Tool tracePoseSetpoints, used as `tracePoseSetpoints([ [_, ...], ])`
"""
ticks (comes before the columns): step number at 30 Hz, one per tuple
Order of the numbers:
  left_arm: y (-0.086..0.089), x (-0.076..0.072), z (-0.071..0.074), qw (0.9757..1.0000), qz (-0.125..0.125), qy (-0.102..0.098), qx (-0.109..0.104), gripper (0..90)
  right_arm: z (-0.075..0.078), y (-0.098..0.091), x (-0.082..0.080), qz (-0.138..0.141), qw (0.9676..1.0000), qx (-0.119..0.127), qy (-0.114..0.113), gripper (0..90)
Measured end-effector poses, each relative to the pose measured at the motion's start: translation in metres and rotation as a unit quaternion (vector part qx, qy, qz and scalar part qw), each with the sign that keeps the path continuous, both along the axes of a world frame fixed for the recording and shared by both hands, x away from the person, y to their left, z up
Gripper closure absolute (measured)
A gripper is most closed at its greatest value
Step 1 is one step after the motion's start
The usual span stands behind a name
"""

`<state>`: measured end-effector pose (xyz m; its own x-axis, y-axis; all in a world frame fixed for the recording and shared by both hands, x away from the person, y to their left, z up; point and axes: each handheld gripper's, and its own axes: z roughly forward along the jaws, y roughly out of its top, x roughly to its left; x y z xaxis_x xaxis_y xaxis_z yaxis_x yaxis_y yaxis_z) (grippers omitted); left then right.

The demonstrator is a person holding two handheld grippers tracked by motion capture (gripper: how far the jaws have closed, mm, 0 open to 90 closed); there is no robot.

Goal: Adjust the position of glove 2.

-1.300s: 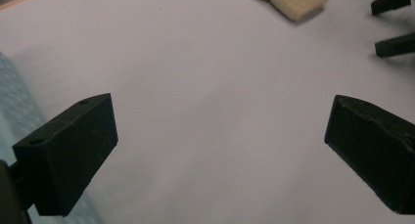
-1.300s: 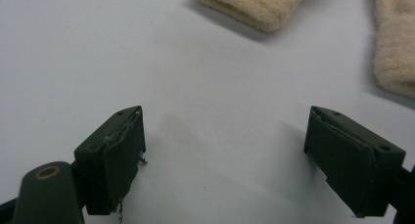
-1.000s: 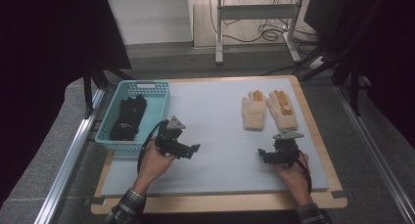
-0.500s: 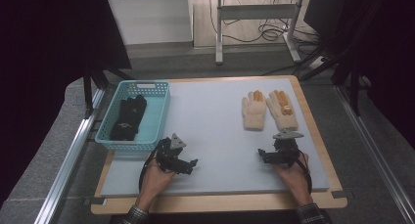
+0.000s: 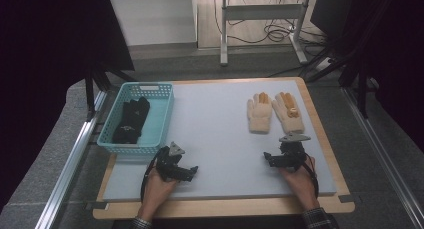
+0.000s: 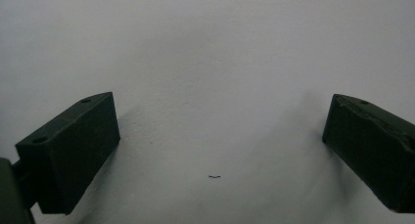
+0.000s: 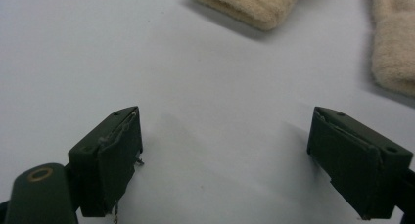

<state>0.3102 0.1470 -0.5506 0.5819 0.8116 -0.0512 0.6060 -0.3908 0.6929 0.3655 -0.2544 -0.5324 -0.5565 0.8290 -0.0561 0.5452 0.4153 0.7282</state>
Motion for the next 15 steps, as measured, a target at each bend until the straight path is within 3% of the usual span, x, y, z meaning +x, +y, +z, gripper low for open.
tracePoseSetpoints([
  [8,0.0,0.0,0.0,1.0,0.001,-0.002,0.0,0.8,0.001,0.0,0.0,-0.004,1.0,0.002,0.005,14.0],
  [15,0.0,0.0,0.0,1.0,-0.001,-0.002,0.002,0.8,0.011,0.004,0.009,0.001,0.9999,0.007,0.012,22.1],
])
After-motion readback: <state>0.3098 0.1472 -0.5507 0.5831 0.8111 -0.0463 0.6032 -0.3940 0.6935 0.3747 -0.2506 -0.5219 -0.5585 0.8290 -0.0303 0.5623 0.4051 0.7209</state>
